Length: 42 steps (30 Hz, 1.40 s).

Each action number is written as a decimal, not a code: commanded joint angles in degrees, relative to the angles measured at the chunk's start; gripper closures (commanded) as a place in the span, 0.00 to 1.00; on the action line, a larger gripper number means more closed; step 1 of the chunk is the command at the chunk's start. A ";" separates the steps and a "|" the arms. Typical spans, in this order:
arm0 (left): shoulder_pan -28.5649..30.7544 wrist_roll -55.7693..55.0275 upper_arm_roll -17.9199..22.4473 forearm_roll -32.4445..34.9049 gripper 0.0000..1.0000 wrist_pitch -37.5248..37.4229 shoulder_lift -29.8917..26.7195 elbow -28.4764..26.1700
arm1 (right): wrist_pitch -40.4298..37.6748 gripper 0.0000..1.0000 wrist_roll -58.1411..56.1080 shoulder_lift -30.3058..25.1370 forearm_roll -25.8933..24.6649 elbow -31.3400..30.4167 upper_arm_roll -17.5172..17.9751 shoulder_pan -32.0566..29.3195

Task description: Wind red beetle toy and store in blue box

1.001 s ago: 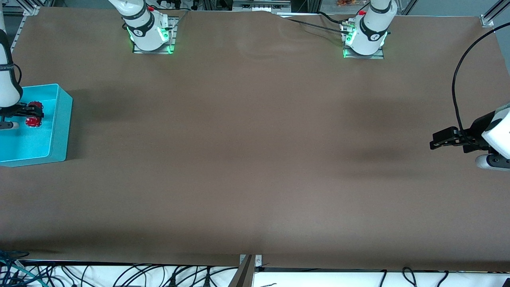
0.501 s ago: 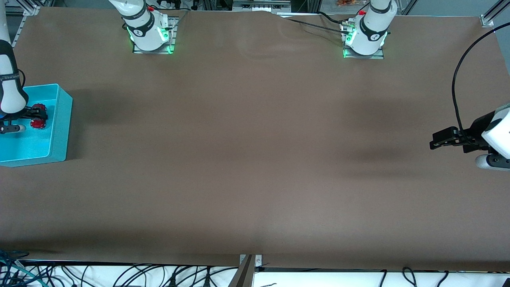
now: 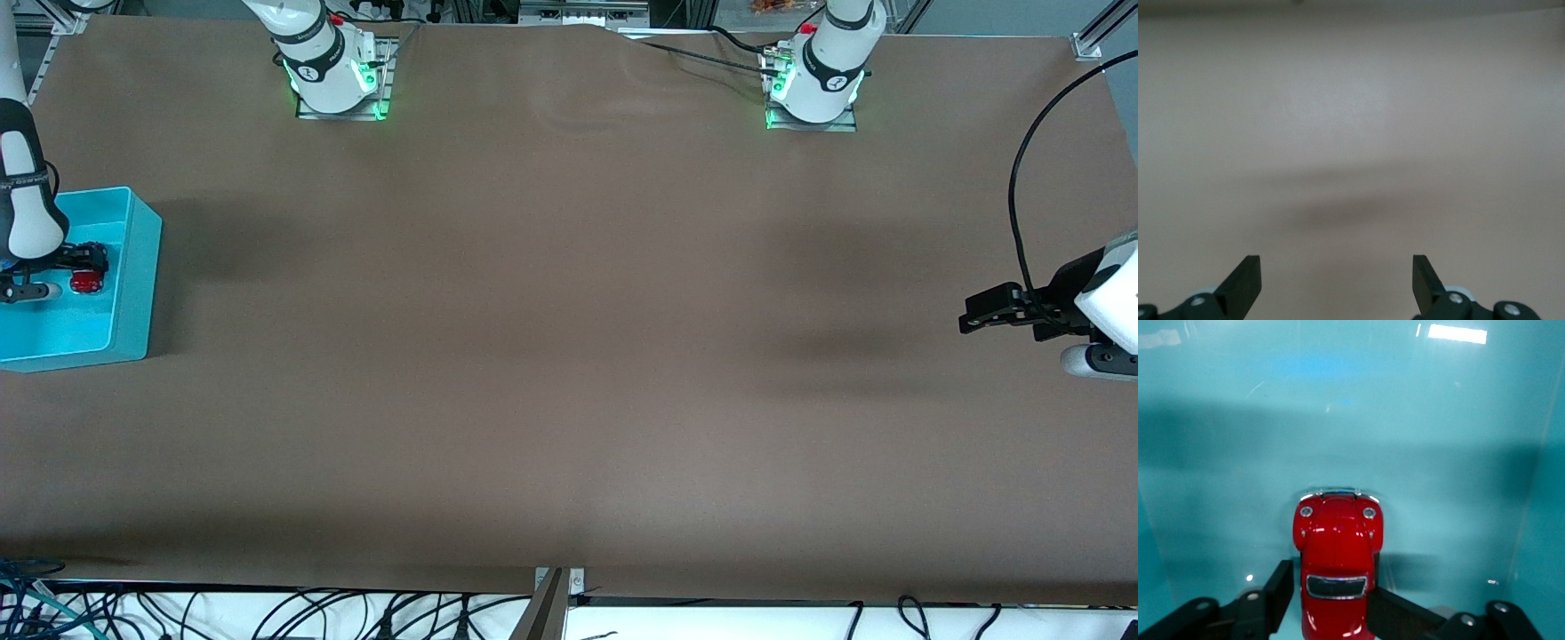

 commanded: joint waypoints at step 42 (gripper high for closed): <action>0.05 0.66 -0.09 0.57 0.00 -0.66 1.18 2.03 | -16.92 0.00 -0.52 -8.45 0.19 3.43 0.58 -0.31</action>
